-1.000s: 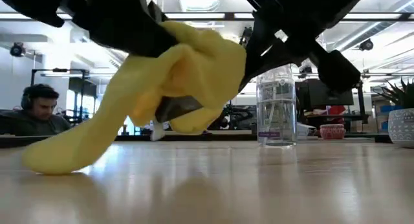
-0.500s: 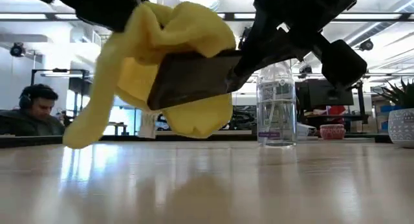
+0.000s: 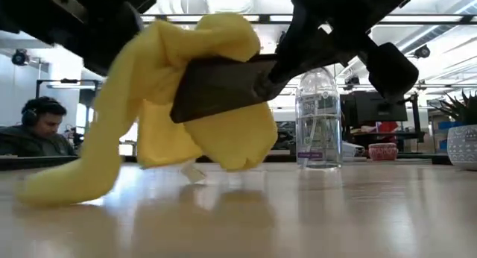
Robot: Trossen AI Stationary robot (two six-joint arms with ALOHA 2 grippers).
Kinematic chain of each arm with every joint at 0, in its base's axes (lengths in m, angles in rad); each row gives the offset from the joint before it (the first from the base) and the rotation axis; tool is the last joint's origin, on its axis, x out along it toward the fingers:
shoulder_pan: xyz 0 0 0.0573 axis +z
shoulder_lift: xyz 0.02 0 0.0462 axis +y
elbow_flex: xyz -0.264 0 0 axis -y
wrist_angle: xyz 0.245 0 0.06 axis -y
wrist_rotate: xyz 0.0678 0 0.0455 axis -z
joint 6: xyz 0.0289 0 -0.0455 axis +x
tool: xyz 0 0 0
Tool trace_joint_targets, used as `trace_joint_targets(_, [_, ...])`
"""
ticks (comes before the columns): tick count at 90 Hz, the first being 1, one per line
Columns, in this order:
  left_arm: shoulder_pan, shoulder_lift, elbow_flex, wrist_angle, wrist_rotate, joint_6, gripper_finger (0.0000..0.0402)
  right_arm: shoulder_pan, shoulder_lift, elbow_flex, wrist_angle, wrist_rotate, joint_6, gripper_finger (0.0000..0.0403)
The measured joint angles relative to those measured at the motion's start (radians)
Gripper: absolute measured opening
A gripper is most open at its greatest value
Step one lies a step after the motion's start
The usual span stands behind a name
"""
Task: Apply microfiber cloth
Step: Wipe the black cellphone with the yellow microfiber cloth
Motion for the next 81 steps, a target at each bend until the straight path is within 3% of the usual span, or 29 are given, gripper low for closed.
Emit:
trace_joint_targets(14, [-0.015,0.005,0.005,0.06,-0.016,0.055,0.0009,-0.011,-0.003,-0.003,0.003,-0.005,-0.005,0.001])
trace_joint_targets(34, [0.051,0.055,0.01,0.142,-0.028,0.129,0.0009,-0.007,-0.004,0.0,0.017,-0.02,-0.016,0.001])
trace_joint_targets(64, [0.046,0.058,-0.058,0.113,-0.032,0.013,0.0009,0.0,-0.007,0.0,-0.034,0.025,-0.003,0.001])
trace_joint_targets(81, [0.048,0.049,-0.137,0.101,-0.089,-0.03,0.0009,0.027,-0.01,0.017,0.004,0.059,0.001,0.001])
